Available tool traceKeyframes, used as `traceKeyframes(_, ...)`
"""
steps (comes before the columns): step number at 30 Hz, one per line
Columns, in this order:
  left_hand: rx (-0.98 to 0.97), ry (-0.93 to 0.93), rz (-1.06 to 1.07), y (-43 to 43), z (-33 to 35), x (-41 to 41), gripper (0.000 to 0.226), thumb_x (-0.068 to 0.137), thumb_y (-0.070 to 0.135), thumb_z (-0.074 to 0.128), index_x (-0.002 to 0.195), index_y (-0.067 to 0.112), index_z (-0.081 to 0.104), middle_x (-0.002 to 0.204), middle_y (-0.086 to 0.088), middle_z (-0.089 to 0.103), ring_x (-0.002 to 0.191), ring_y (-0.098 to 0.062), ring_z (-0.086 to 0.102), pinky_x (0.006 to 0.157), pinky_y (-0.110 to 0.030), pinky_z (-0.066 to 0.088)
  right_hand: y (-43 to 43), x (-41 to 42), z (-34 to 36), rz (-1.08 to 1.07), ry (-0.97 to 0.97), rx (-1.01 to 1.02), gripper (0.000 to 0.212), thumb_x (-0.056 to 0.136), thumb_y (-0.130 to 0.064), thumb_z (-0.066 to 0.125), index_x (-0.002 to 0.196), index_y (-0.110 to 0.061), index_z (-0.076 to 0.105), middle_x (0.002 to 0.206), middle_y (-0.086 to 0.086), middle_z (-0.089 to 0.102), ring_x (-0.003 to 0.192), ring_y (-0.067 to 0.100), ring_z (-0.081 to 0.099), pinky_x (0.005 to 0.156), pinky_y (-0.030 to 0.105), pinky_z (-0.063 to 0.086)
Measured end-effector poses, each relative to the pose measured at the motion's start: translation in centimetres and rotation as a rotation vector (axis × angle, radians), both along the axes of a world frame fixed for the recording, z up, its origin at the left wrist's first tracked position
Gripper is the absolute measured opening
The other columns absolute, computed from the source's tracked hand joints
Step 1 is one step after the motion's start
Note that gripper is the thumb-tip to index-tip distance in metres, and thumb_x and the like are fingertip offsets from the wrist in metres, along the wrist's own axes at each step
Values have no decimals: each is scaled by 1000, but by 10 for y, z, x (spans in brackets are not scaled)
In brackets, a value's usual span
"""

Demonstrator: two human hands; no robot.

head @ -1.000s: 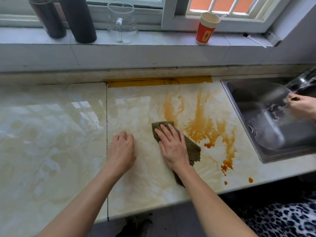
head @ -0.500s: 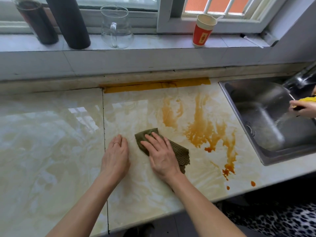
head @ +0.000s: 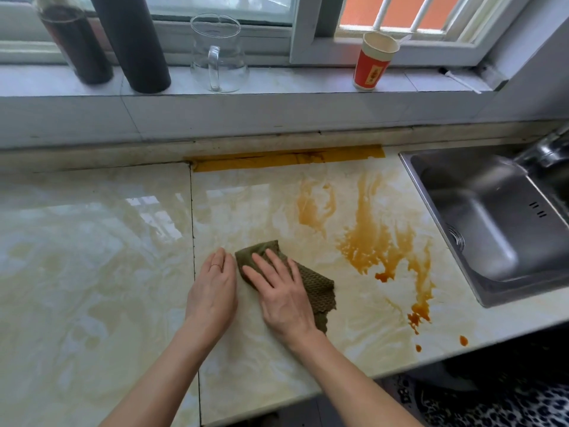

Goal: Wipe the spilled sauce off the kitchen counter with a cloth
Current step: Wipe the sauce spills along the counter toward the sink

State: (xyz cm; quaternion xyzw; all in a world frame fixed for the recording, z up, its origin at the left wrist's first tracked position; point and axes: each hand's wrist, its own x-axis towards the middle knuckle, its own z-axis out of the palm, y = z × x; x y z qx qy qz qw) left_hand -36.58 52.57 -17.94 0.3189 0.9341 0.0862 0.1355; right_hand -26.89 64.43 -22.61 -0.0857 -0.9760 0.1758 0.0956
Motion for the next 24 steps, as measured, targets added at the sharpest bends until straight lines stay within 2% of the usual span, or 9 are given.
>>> traceKeyframes(3, 3, -23, -11, -4, 0, -2, 63, 93, 2, 34, 149, 7, 6, 158, -9, 4, 145, -20, 7, 117, -25, 12, 23, -17, -1, 33, -39, 47, 50, 92, -22, 40, 140, -30, 50, 152, -4, 42, 144, 21, 30, 117, 47, 17)
traceKeyframes(5, 17, -35, -19, -7, 3, -2, 65, 93, 0, 33, 149, 8, 2, 158, -7, 1, 145, -19, 5, 116, -24, 12, 52, -26, 2, -94, -49, 58, 48, 96, -20, 38, 142, -31, 48, 154, -3, 39, 145, 21, 28, 119, 49, 16)
traceKeyframes(8, 28, -46, -38, -11, 9, -1, 68, 91, -3, 34, 149, 9, 2, 158, -6, -1, 145, -17, 4, 114, -22, 13, 95, -25, 6, -355, -85, 8, 47, 102, -14, 40, 147, -29, 41, 158, -2, 29, 149, 20, 16, 121, 48, 3)
traceKeyframes(11, 29, -48, -33, -11, 9, -3, 69, 90, -4, 35, 149, 9, 2, 158, -5, 0, 145, -18, 5, 114, -22, 17, 101, -19, 6, -470, -21, -5, 45, 99, -13, 49, 143, -23, 49, 155, 4, 38, 147, 25, 23, 120, 52, 13)
traceKeyframes(14, 10, -56, -14, -8, 10, -3, 68, 90, -3, 36, 149, 10, 4, 158, -5, 1, 145, -18, 6, 113, -23, 21, 62, -20, 3, -376, 6, 0, 50, 94, -8, 53, 142, -22, 51, 153, 4, 41, 146, 26, 26, 119, 53, 16)
traceKeyframes(17, 1, -60, 7, -7, 9, -6, 66, 91, 1, 37, 149, 11, 9, 158, -3, 7, 144, -17, 10, 110, -24, 26, 17, -24, 1, -111, -21, 3, 53, 91, -17, 44, 142, -26, 50, 153, 1, 41, 145, 25, 27, 119, 48, 14)
traceKeyframes(20, -14, -55, 4, -5, 12, -9, 62, 92, 6, 36, 149, 13, 10, 158, -1, 9, 144, -16, 12, 110, -22, 24, 20, -34, 1, 33, -64, 3, 53, 92, -25, 38, 144, -30, 47, 154, -3, 39, 146, 21, 26, 119, 46, 15)
traceKeyframes(22, -11, -60, -3, -4, 14, -10, 63, 92, 7, 36, 149, 13, 11, 158, -1, 9, 144, -16, 13, 110, -23, 24, 42, -41, 2, 10, -87, 40, 51, 95, -29, 36, 146, -32, 42, 156, -4, 35, 147, 20, 22, 119, 48, 15)
traceKeyframes(24, -3, -63, -3, -5, 15, -10, 63, 91, 5, 37, 149, 13, 13, 158, -1, 10, 143, -16, 14, 109, -24, 27, 70, -45, 3, -164, -107, 33, 49, 100, -28, 35, 149, -33, 37, 159, -3, 29, 149, 19, 16, 121, 49, 10)
